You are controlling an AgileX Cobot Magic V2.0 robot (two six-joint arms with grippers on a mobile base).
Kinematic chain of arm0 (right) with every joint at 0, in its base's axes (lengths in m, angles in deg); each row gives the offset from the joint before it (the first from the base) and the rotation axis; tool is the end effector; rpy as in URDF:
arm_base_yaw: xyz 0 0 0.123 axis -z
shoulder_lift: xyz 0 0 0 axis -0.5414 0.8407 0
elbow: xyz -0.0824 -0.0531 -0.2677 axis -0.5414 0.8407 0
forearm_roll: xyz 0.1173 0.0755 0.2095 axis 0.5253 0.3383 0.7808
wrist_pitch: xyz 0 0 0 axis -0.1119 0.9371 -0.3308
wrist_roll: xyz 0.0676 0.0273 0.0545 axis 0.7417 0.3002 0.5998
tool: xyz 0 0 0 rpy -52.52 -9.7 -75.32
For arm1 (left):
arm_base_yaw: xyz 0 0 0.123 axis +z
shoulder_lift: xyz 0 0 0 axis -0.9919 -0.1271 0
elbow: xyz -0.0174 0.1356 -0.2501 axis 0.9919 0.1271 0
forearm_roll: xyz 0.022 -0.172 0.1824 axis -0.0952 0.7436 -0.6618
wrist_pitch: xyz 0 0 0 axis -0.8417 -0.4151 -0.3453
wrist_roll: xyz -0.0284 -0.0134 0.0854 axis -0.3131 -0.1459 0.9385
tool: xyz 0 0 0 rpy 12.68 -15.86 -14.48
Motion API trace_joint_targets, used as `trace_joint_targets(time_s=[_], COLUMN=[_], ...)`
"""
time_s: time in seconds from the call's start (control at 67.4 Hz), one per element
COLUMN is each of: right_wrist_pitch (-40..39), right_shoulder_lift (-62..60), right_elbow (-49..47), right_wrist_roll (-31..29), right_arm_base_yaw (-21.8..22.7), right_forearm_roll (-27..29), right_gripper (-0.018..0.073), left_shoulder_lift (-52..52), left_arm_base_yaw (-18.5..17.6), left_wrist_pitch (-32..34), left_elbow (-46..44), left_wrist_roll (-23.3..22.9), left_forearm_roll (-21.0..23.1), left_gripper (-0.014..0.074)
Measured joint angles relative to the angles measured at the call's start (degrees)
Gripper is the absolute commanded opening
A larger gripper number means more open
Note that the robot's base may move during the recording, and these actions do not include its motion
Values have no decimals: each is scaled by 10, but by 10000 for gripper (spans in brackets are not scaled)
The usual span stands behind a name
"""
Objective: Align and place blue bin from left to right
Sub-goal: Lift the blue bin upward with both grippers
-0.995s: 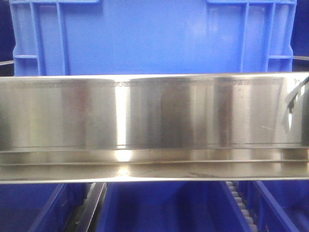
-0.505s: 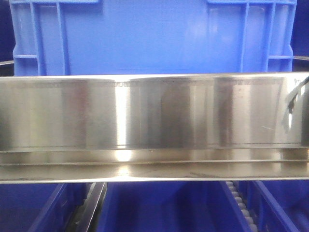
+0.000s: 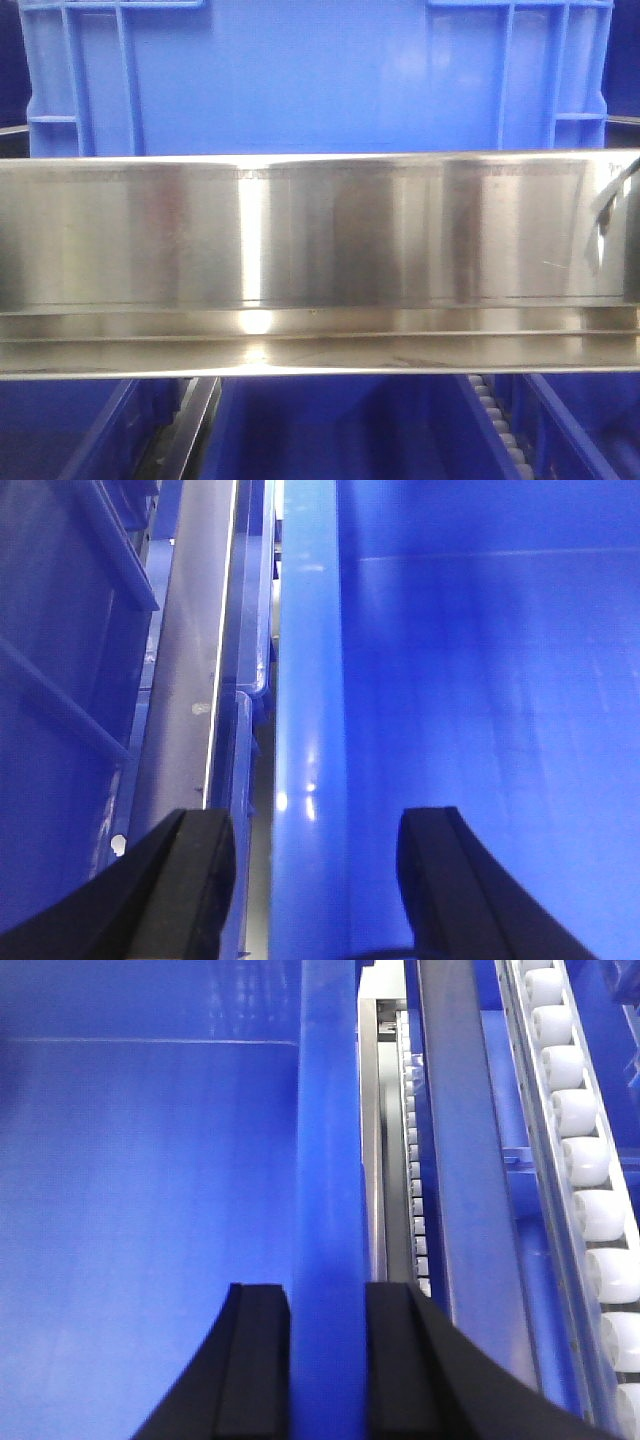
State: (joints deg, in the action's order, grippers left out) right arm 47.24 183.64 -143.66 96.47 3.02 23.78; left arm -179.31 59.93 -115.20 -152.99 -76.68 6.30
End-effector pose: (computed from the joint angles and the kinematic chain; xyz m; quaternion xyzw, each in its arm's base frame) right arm 0.3633 0.1943 0.3836 -0.1000 0.9385 0.0680 0.3233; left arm 0.4003 -0.1347 0.3927 -0.0143 0.9362 0.0443 0.3484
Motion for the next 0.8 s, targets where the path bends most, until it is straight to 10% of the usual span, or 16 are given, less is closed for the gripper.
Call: trace_joint_targets(time_s=[0.208,0.46,0.802], right_wrist_pitch=[0,1,4], right_shoulder_lift=[0,0,0], right_elbow=[0,0,0], right_wrist_roll=[0,0,8], right_arm_base_yaw=[0,0,0], right_forearm_roll=[0,0,-1], right_gripper=[-75,-75,-76], left_shoulder_lift=[0,0,-1], left_arm_base_yaw=[0,0,0], left_wrist_pitch=[0,-2,-5], left_elbow=[0,-3,-11], left_wrist_roll=[0,-1,-3], left_forearm_roll=[2,18,20], left_gripper=[251,-111,-111])
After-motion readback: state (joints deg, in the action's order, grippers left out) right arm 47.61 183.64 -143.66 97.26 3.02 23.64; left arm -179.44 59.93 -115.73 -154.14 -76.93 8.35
